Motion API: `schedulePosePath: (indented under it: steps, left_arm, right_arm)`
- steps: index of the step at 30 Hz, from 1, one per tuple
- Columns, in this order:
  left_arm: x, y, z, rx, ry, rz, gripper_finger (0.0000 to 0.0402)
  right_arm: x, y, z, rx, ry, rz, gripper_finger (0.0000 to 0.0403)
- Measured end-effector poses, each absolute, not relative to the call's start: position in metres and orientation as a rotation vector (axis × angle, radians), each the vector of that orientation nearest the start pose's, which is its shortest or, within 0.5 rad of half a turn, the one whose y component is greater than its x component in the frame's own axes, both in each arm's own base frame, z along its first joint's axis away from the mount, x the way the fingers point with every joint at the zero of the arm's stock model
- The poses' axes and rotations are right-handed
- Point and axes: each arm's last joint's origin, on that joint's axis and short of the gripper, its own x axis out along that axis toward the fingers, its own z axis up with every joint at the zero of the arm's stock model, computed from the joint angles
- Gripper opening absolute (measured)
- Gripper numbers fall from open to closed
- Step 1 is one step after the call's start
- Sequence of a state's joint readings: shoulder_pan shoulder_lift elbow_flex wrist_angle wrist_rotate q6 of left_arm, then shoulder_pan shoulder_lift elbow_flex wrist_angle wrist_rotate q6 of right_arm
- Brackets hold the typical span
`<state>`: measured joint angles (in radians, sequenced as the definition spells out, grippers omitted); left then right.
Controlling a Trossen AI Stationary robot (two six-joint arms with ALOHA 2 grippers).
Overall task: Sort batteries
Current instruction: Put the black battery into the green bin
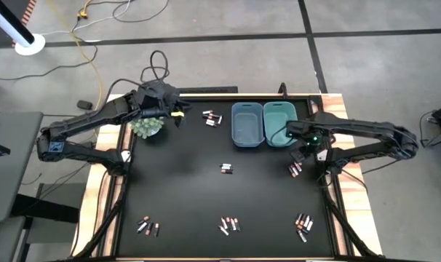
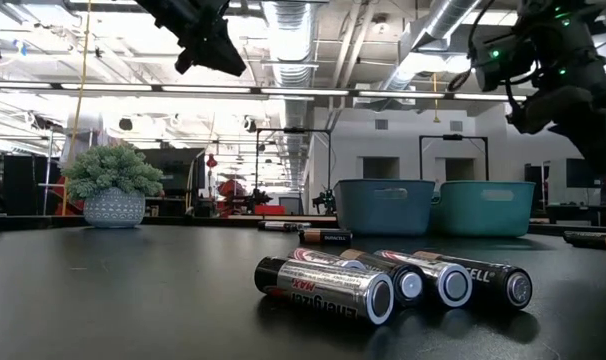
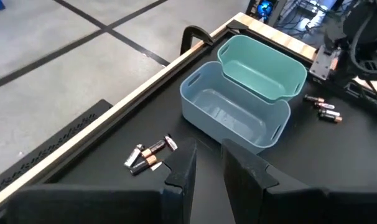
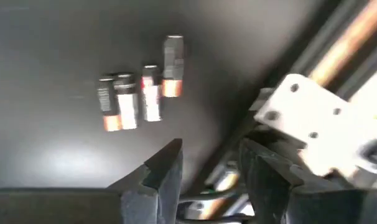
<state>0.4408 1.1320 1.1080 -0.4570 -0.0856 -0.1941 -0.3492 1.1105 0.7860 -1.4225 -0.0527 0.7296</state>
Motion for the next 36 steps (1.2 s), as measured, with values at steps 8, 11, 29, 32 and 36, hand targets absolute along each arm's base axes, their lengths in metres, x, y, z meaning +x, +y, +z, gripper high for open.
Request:
schedulePosePath:
  steps: [8, 11, 29, 32, 36]
  left_arm:
    - [0.216, 0.105, 0.352, -0.261, 0.428, 0.56, 0.007]
    - [0.216, 0.105, 0.352, -0.259, 0.429, 0.559, 0.007]
    - [0.217, 0.102, 0.352, -0.257, 0.434, 0.549, 0.007]
    - [0.217, 0.102, 0.352, -0.257, 0.435, 0.549, 0.007]
    - [0.217, 0.102, 0.352, -0.257, 0.436, 0.549, 0.007]
  right_arm:
    - [0.139, -0.044, 0.218, 0.809, 1.655, -0.769, 0.0168]
    - [0.146, -0.046, 0.212, 0.799, 1.7, -0.74, 0.0168]
    - [0.178, -0.054, 0.185, 0.917, 1.622, -0.871, 0.0168]
    - [0.179, -0.052, 0.187, 0.934, 1.583, -0.895, 0.0168]
    - [0.178, -0.047, 0.183, 0.926, 1.575, -0.951, 0.0168]
